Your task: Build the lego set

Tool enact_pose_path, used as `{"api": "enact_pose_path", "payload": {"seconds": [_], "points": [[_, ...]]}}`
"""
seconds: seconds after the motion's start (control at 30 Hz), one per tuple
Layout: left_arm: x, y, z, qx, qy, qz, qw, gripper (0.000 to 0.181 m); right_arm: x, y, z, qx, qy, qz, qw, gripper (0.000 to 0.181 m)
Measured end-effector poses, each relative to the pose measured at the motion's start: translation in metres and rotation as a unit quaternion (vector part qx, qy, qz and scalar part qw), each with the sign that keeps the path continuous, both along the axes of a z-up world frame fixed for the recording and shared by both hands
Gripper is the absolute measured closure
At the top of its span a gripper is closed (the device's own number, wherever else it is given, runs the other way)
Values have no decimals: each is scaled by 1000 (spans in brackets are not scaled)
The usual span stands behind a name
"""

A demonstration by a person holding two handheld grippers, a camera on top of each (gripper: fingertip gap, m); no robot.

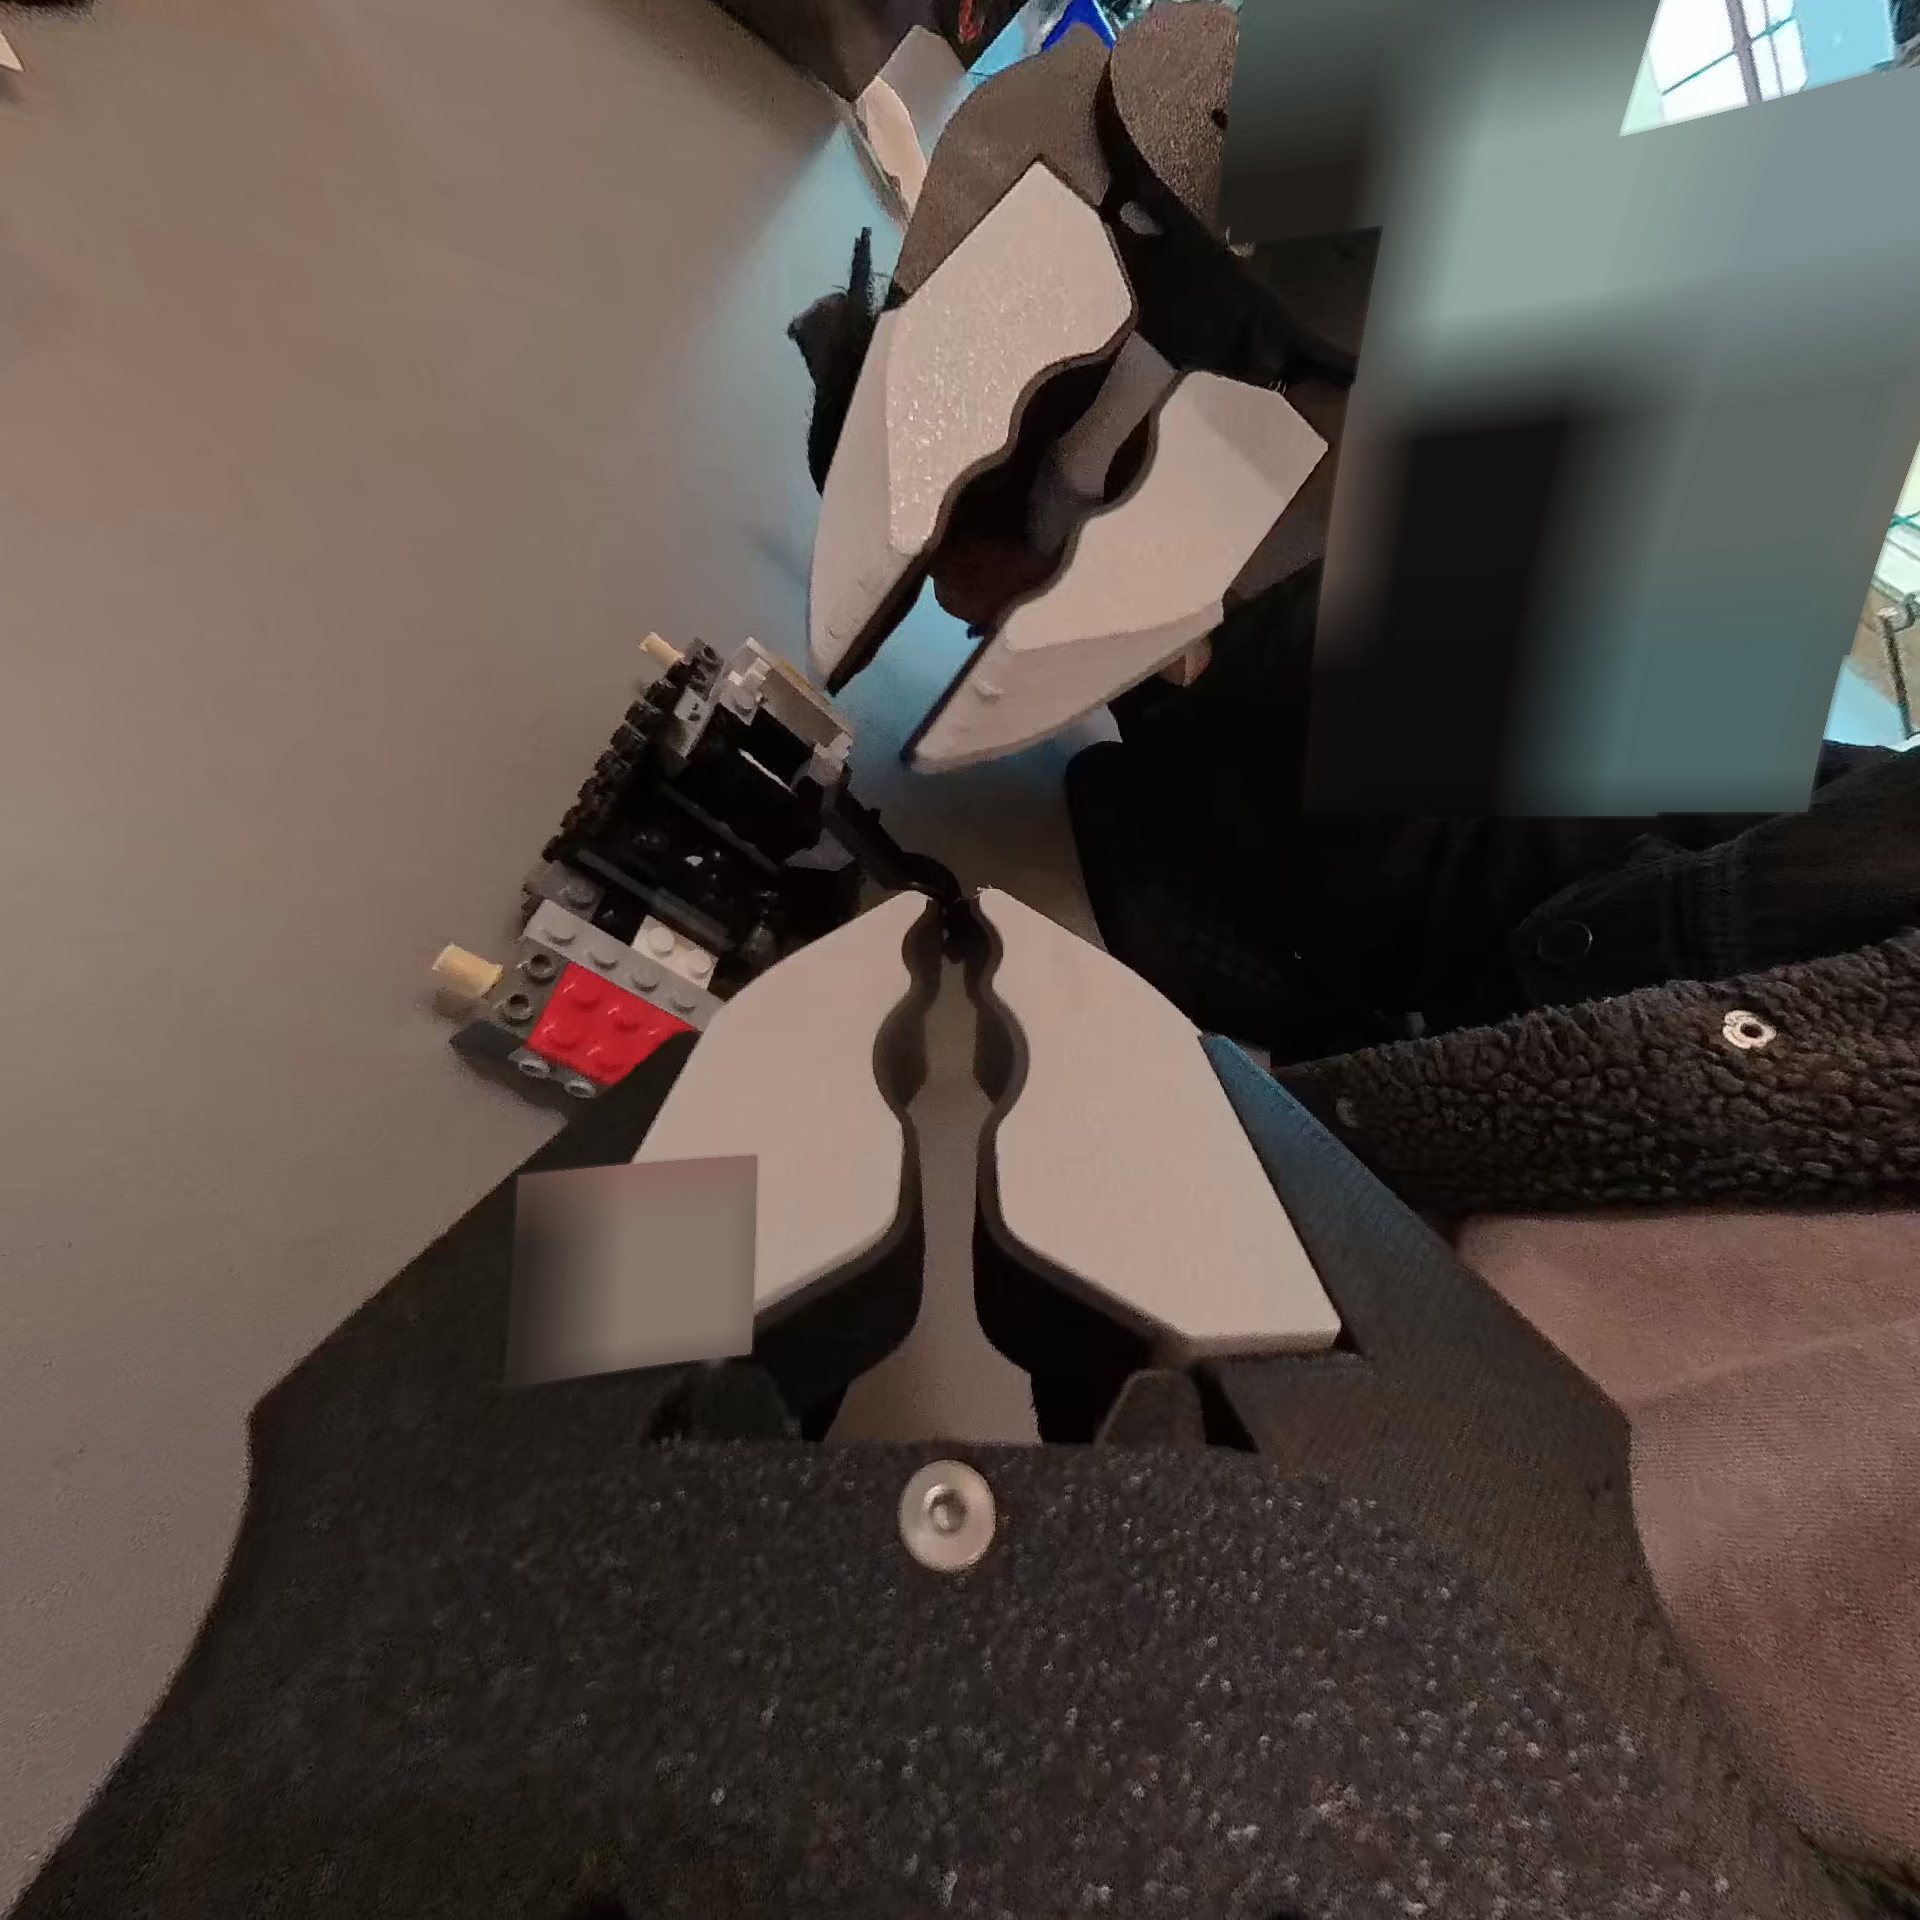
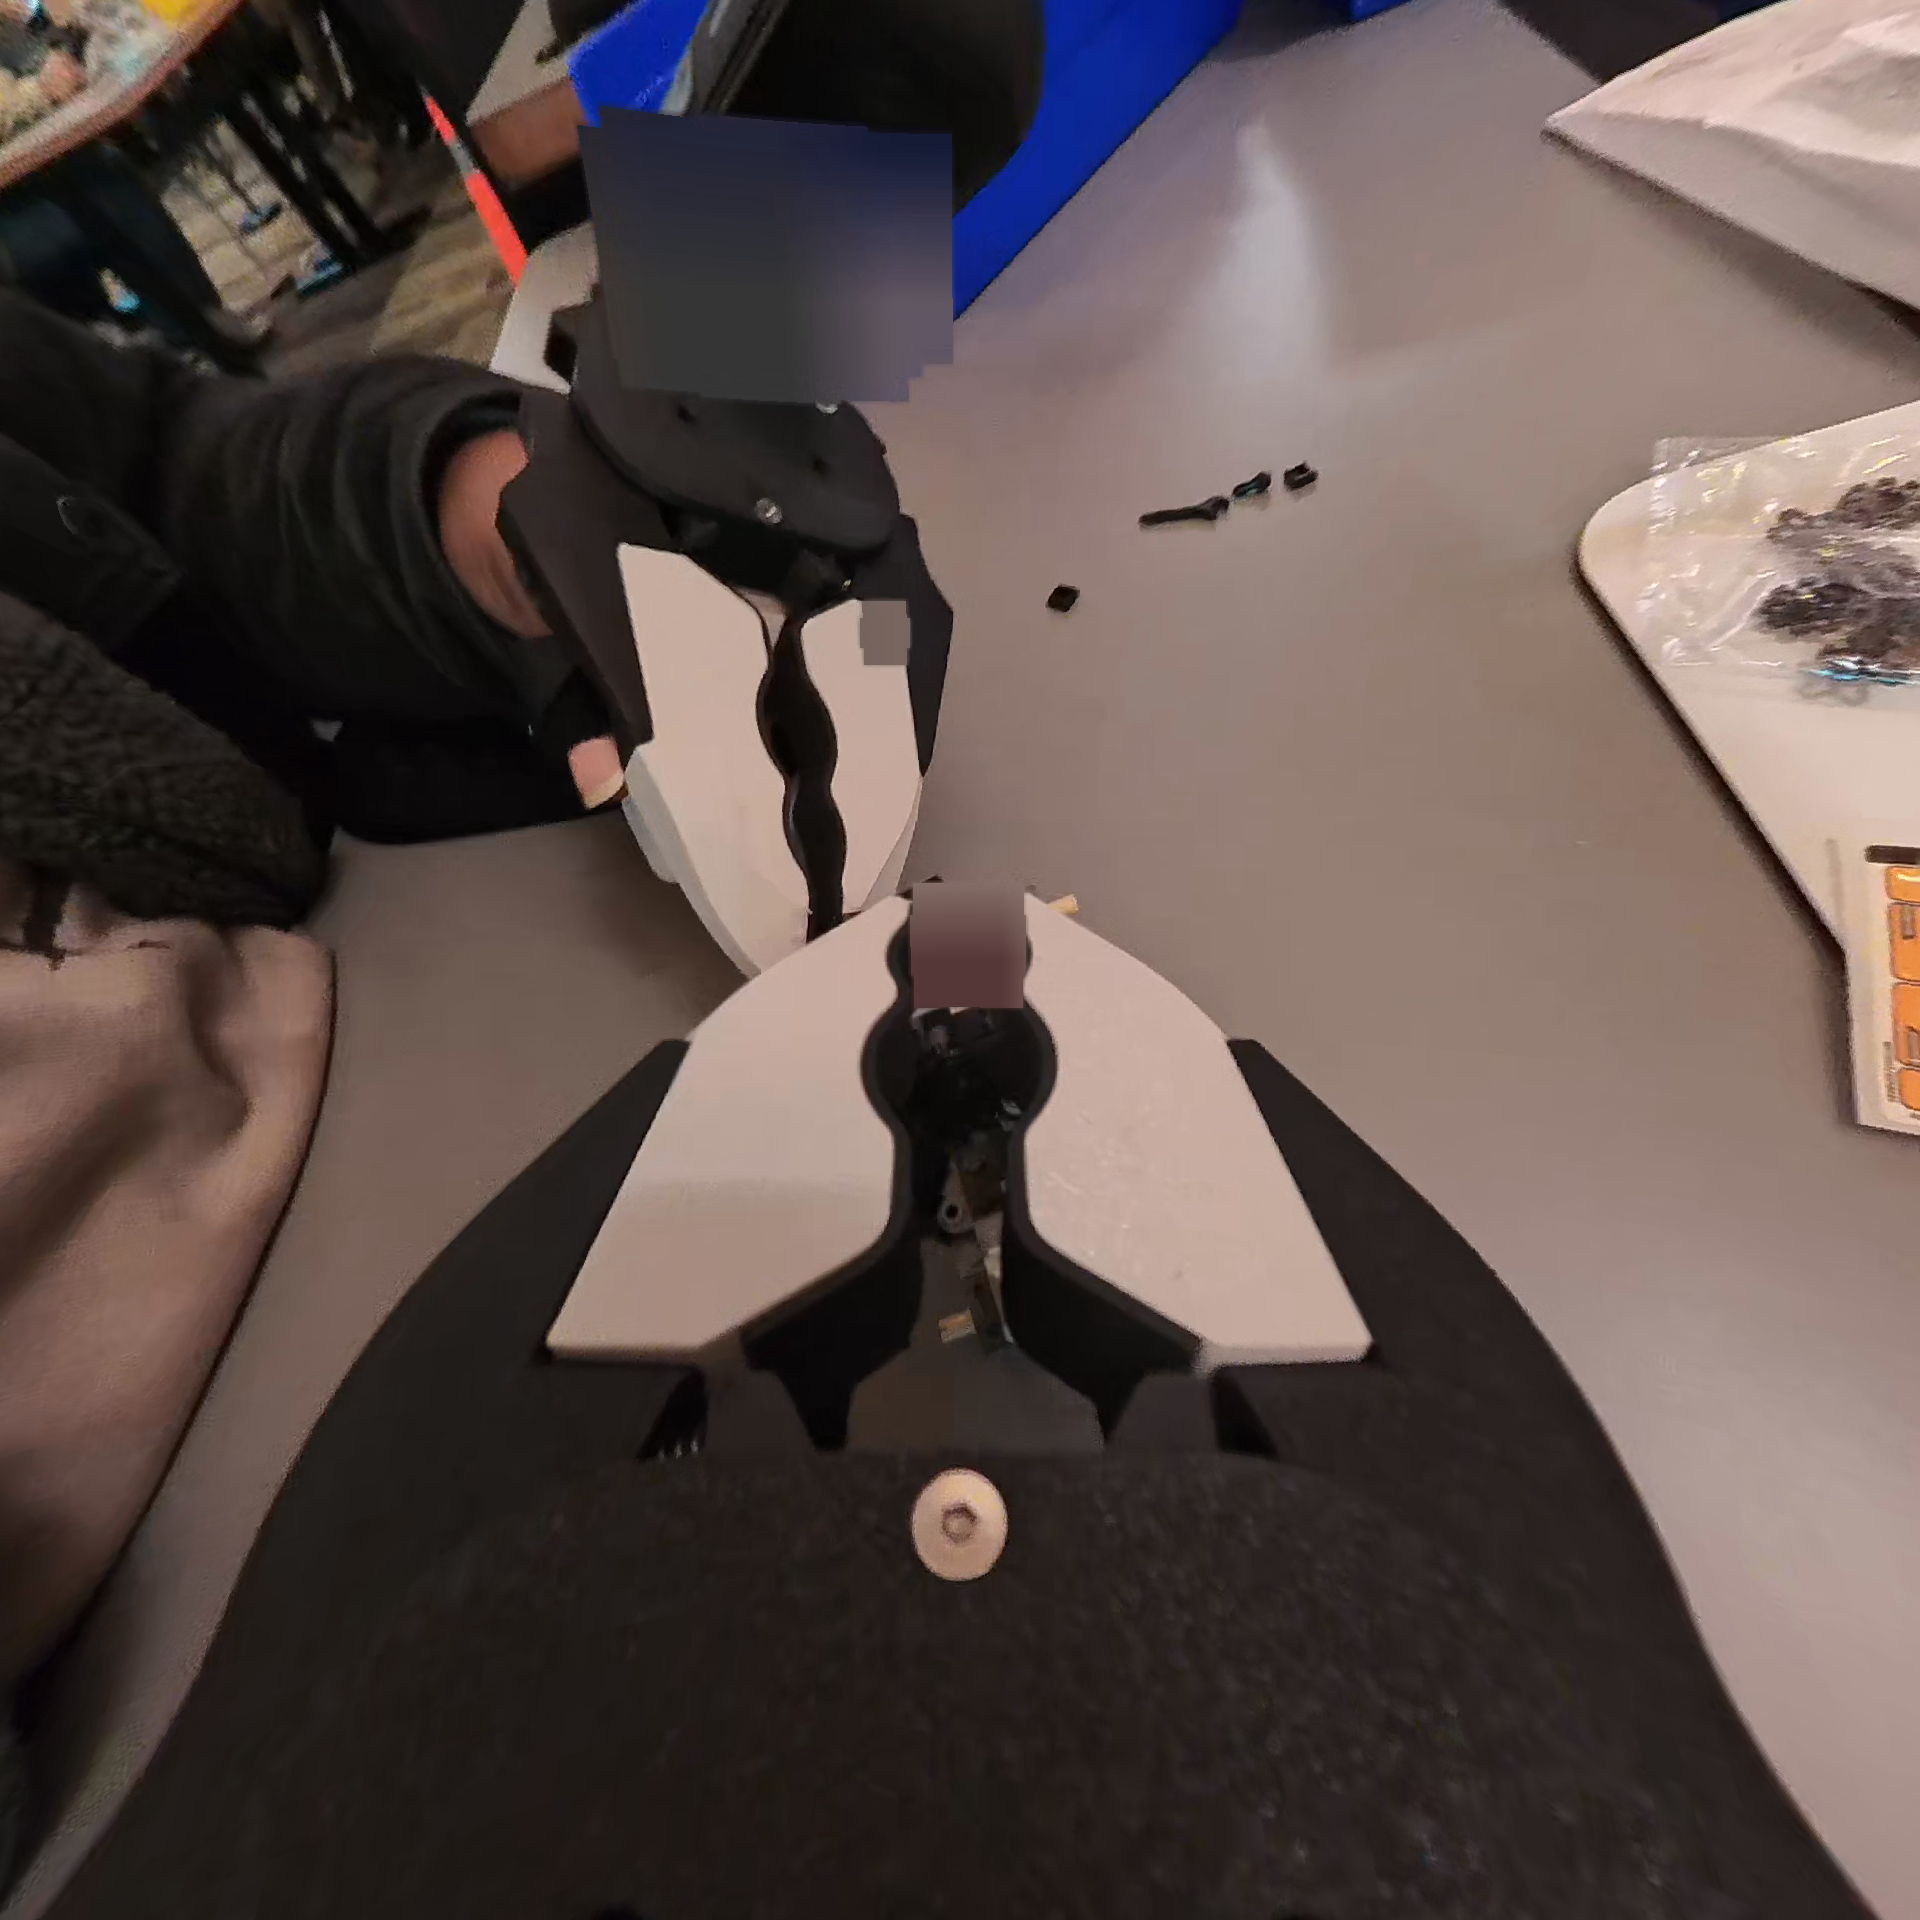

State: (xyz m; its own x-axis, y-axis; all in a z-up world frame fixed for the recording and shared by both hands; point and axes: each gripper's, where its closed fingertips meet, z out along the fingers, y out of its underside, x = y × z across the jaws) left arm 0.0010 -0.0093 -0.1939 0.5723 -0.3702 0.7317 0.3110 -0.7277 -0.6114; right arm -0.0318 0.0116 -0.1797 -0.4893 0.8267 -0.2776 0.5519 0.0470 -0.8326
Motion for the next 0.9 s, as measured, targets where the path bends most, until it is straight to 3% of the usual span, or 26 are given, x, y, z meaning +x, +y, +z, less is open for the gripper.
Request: {"api": "enact_pose_path", "payload": {"seconds": [0.1,0.2,0.4,0.53,0.7,0.83,0.9], "points": [[0,0,-3,-7,-5,-2,1000,178,3,-4,-6,17,-23,37,999,165],[0,0,-4,-11,-11,-4,1000,178,10,-12,-6,90,-6,109,990,161],[5,-4,-3,-14,-30,-27,999,178,12,-9,-18,269,22,205,941,149],[7,-6,0,-12,-43,-39,998,178,11,-13,-10,323,70,265,906,159],[12,-9,-1,-15,-39,-57,997,178,12,-13,-14,443,92,364,814,164],[15,-11,-3,-17,-32,-67,997,178,14,-15,-18,519,115,440,723,166],[15,-12,-4,-17,-29,-68,997,178,15,-17,-20,536,119,466,693,167]]}}
